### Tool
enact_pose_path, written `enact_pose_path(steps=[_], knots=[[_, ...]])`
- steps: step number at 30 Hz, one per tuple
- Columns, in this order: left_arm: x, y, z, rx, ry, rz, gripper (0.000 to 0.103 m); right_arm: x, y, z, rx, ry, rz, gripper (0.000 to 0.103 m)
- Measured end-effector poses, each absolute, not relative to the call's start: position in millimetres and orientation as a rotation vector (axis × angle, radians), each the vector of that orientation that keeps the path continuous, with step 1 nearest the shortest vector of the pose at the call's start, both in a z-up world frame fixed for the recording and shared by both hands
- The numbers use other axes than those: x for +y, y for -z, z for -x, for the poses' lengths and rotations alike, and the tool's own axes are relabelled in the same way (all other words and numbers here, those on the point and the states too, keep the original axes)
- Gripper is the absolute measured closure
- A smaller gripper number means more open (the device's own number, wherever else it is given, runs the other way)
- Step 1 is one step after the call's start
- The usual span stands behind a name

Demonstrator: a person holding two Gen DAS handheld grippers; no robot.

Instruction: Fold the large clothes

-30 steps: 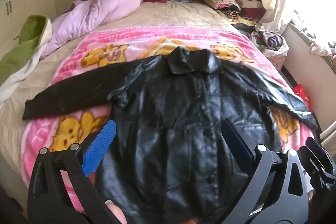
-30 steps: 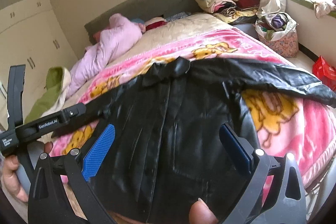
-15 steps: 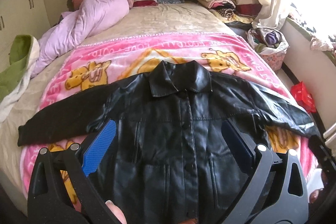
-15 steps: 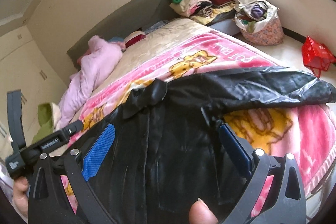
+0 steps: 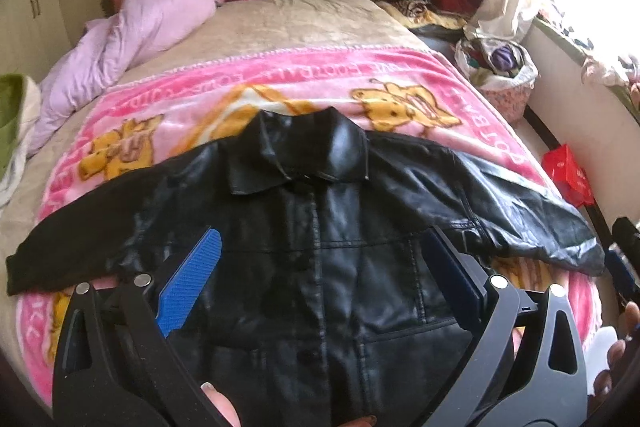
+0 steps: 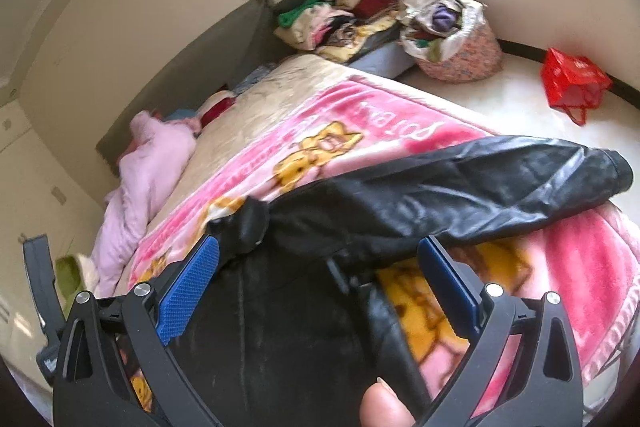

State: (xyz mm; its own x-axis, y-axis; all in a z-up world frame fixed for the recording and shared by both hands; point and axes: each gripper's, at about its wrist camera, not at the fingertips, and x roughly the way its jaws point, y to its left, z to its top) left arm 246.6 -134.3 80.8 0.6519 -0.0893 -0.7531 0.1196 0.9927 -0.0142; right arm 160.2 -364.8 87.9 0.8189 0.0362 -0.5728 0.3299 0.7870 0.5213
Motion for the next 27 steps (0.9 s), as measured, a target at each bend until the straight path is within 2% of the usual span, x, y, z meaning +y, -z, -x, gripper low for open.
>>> enact_pose_path(steps=[9,27], knots=[[-177.1,-40.7,-254.1,0.909,0.19,-0.101,0.009,-428.8,-41.1,-146.9,0.601,0.368,-0.768,0.004],[-205.8,51.8,-273.4,1.09,0.264,-0.114,0.009,-558.8,63.5,-129.8,0.608,0.746,-1.079,0.004]])
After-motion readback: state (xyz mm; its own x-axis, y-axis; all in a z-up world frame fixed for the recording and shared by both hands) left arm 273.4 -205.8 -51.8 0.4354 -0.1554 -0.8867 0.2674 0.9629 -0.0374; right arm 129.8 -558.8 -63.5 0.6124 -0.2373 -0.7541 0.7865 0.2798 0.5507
